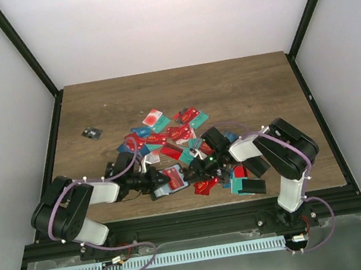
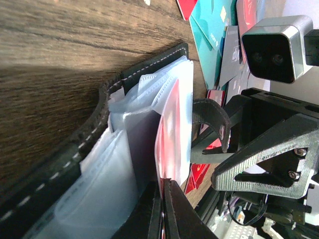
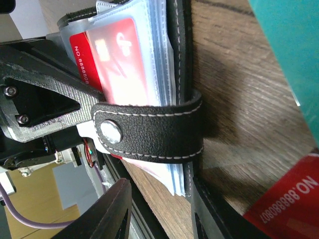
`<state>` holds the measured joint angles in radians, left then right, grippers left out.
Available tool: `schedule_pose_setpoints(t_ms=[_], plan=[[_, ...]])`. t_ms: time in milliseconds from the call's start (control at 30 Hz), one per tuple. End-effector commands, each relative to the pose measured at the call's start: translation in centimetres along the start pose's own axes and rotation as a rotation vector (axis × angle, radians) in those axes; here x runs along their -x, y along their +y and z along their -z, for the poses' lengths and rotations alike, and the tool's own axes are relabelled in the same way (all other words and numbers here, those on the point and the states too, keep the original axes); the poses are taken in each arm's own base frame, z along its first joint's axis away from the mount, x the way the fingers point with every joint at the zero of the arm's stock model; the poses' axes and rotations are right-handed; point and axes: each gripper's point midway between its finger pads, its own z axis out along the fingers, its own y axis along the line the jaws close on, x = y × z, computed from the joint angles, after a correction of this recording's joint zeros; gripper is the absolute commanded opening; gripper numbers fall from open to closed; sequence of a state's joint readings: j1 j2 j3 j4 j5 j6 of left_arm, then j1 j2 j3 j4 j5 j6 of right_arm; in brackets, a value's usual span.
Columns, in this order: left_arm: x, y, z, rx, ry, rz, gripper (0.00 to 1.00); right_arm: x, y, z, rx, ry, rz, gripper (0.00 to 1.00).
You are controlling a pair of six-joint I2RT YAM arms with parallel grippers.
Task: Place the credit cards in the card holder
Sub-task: Insert the credit card into the card holder.
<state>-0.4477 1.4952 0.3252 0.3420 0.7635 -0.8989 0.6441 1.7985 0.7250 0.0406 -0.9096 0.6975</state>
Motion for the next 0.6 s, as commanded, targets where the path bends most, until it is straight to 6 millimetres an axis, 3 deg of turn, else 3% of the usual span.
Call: schedule_pose_setpoints(t_ms=[0, 567], plan=[[0.2, 1.1, -0.4, 0.035, -0.027, 0.025, 0.04, 0.4, -0.6, -0.6, -0.025, -0.009, -0.015, 0.36], [-0.6, 1.2, -1.5, 0.048, 0.046, 0.000, 0.04, 0.8, -0.5, -0.5, -0.035, -0.026, 0.014, 0.36]])
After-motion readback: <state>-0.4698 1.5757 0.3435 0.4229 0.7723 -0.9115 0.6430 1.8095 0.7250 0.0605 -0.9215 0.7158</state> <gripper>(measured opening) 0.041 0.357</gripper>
